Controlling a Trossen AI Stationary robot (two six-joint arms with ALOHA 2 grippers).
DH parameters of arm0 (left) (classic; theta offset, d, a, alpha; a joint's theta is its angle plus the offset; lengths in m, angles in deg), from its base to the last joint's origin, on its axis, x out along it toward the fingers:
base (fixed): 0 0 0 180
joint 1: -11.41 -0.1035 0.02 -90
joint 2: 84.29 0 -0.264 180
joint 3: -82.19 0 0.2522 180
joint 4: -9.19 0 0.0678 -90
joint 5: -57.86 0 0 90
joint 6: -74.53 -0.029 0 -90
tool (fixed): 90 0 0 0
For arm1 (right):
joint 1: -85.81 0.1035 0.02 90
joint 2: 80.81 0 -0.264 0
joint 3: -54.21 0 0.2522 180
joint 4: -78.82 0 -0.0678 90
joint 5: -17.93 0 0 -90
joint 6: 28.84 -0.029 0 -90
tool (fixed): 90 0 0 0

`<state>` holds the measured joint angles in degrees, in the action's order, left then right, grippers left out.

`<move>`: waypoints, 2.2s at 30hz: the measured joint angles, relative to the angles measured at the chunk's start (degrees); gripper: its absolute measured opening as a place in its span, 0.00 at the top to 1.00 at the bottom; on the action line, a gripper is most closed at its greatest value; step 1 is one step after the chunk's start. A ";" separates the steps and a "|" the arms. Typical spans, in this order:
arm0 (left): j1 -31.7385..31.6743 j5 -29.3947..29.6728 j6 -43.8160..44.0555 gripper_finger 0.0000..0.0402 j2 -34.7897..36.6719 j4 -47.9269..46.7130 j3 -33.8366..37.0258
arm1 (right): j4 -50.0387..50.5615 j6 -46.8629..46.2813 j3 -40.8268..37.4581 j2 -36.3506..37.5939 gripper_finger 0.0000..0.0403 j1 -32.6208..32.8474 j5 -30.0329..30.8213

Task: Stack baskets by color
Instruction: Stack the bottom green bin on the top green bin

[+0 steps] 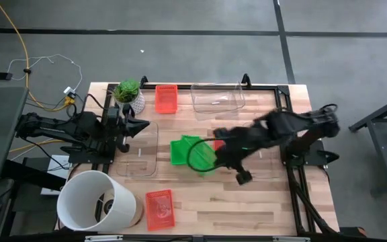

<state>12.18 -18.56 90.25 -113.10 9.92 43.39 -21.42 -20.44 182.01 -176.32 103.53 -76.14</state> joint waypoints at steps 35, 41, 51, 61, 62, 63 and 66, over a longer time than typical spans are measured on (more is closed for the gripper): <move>0.00 0.57 8.13 1.00 0.20 10.86 0.00 | -1.58 62.40 -22.86 -4.97 1.00 -9.75 18.39; 0.02 0.86 8.13 1.00 0.20 10.62 0.00 | -21.92 66.90 -36.04 3.37 1.00 -9.62 17.13; 0.02 2.26 8.13 1.00 0.20 10.60 0.00 | -28.80 73.00 -38.07 -2.65 1.00 -9.89 17.48; 0.02 2.26 6.60 1.00 0.20 10.61 -0.02 | -30.93 74.18 -38.07 -5.74 1.00 -9.97 15.18; 0.02 2.26 6.60 1.00 0.20 10.60 -0.02 | -30.93 74.18 -38.07 -5.96 1.00 -10.12 15.18; 0.02 2.26 6.60 1.00 0.20 10.60 -0.02 | -30.96 74.19 -38.07 -6.23 1.00 -10.25 15.15; 0.02 2.26 6.60 1.00 0.20 10.60 -0.02 | -30.89 74.16 -38.07 -7.10 1.00 -10.36 15.03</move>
<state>12.21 -16.30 96.86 -112.89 20.51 43.37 -52.31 53.72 143.94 -183.42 93.17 -61.11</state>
